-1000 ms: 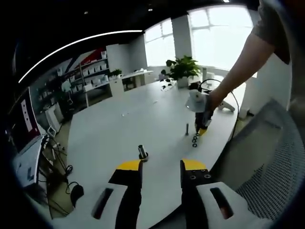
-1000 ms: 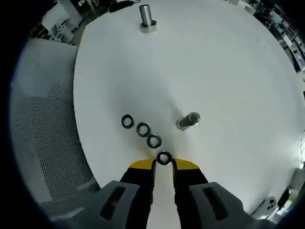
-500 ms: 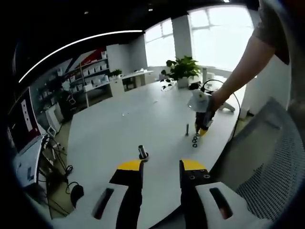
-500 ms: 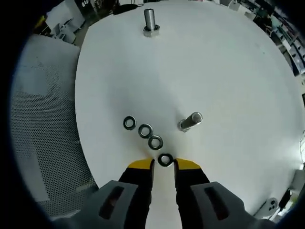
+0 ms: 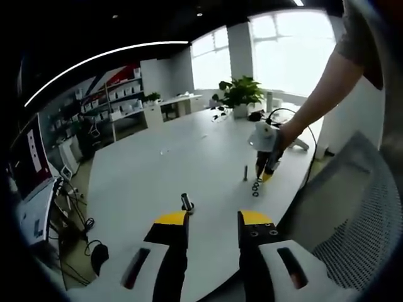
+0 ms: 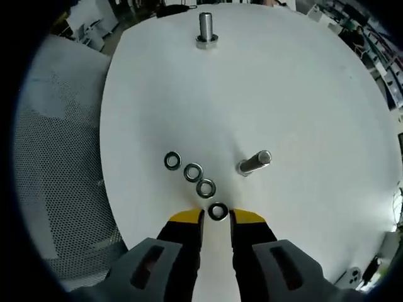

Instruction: Place the washer onto the threaded stud by aligning its center hole with the stud, sliding it down to the base, and recovering from edge contact or off-axis alignment until the washer reaches the visible bottom stop.

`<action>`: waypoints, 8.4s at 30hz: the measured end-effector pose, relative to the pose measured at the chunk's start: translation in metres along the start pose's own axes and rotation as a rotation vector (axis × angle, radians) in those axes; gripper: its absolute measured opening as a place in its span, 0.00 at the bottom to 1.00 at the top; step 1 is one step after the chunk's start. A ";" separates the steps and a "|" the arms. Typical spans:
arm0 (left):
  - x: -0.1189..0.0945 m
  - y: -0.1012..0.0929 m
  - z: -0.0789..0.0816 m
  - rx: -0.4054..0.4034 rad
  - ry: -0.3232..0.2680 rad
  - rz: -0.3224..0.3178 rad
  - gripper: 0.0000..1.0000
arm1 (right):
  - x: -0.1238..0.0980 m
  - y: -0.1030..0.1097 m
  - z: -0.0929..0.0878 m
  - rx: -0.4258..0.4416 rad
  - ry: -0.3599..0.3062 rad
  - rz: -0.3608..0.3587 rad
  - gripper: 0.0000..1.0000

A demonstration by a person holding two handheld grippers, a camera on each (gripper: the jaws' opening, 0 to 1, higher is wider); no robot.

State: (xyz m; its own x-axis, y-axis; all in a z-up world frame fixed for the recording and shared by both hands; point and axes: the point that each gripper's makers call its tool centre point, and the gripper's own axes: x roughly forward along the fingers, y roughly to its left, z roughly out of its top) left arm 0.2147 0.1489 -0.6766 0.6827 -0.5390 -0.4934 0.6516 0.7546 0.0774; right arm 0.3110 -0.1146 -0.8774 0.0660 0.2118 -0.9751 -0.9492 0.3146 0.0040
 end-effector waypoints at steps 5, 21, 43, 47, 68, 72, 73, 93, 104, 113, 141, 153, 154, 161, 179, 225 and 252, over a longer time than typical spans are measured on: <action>0.000 0.000 0.000 0.002 0.002 0.002 0.29 | 0.000 0.001 0.002 -0.027 0.033 0.005 0.19; -0.001 0.003 -0.001 0.006 0.003 0.014 0.29 | 0.003 -0.004 0.002 -0.024 0.126 -0.002 0.15; 0.000 0.004 -0.004 0.018 0.022 0.027 0.28 | -0.002 -0.002 -0.003 0.090 0.010 -0.023 0.13; 0.000 0.005 -0.004 0.013 0.023 0.029 0.28 | -0.004 -0.002 -0.008 0.109 0.006 -0.014 0.13; 0.000 0.004 -0.005 0.021 0.033 0.022 0.28 | -0.027 -0.012 0.009 0.160 -0.099 -0.041 0.13; 0.000 0.004 -0.005 0.016 0.029 0.022 0.28 | -0.026 -0.017 0.014 0.152 -0.103 -0.043 0.13; 0.000 0.004 -0.004 0.019 0.027 0.023 0.28 | -0.026 -0.018 0.014 0.152 -0.103 -0.043 0.13; -0.001 0.007 -0.005 0.015 0.023 0.036 0.28 | -0.062 -0.035 0.048 0.137 -0.232 -0.117 0.13; -0.001 0.007 -0.004 0.019 0.023 0.038 0.28 | -0.060 -0.028 0.059 0.089 -0.234 -0.101 0.13; -0.001 0.008 -0.005 0.016 0.024 0.040 0.28 | -0.055 -0.028 0.059 0.079 -0.216 -0.091 0.13; 0.000 0.006 -0.006 0.027 0.034 0.038 0.27 | -0.048 -0.029 0.059 0.072 -0.175 -0.079 0.14; 0.000 0.006 -0.007 0.028 0.039 0.038 0.27 | -0.048 -0.028 0.058 0.075 -0.165 -0.068 0.14; 0.000 0.006 -0.007 0.029 0.038 0.039 0.27 | -0.048 -0.028 0.058 0.073 -0.162 -0.069 0.14; 0.000 0.006 -0.007 0.031 0.040 0.037 0.27 | -0.048 -0.027 0.055 0.057 -0.154 -0.069 0.14; 0.001 0.005 -0.008 0.039 0.051 0.033 0.26 | -0.050 -0.027 0.054 0.044 -0.149 -0.068 0.14; 0.002 0.009 -0.014 0.039 0.076 0.046 0.26 | 0.000 -0.034 0.034 0.080 -0.048 -0.020 0.14; 0.001 0.007 -0.011 0.038 0.061 0.042 0.26 | -0.016 -0.032 0.011 0.150 -0.075 -0.061 0.21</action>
State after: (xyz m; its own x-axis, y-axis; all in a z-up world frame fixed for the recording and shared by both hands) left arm 0.2160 0.1574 -0.6859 0.6889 -0.4826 -0.5408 0.6359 0.7605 0.1313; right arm 0.3440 -0.1184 -0.8597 0.1505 0.2544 -0.9553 -0.8864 0.4627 -0.0164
